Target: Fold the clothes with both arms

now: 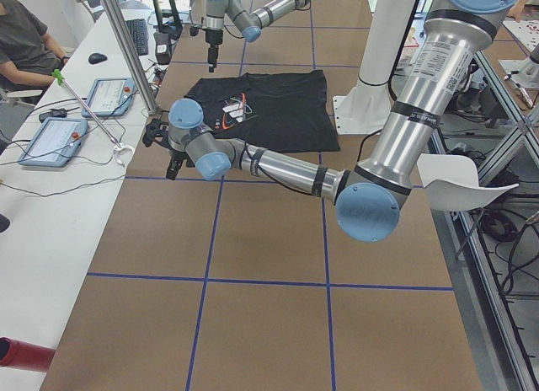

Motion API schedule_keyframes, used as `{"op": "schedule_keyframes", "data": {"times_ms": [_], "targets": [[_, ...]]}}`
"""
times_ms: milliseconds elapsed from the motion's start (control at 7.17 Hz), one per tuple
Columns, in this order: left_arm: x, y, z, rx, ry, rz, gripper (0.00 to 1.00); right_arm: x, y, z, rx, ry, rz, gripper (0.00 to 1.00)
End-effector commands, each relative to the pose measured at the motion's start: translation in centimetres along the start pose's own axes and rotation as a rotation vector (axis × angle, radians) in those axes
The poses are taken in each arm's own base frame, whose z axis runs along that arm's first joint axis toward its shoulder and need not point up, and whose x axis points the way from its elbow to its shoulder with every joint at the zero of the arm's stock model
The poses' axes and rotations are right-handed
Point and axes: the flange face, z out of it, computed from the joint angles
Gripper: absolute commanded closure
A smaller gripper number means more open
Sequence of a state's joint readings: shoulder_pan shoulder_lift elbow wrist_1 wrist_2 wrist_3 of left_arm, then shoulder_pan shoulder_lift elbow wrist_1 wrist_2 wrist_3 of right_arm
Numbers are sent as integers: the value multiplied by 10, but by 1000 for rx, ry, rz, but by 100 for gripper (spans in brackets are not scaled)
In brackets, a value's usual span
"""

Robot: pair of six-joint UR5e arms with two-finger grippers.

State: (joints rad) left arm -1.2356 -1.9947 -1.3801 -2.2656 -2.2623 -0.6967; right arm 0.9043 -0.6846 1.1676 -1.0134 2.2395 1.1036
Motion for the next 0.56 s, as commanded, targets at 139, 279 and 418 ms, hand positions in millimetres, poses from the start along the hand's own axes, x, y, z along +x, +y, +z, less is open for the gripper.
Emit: {"op": "schedule_keyframes", "data": {"times_ms": [139, 279, 418], "targets": [[80, 13, 108, 55, 29, -48, 0, -3, 2, -9, -4, -5, 5, 0], [106, 25, 138, 71, 50, -80, 1, -3, 2, -11, -3, -8, 2, 0], [126, 22, 159, 103, 23, -75, 4, 1, 1, -14, 0, -9, 0, 0]]}}
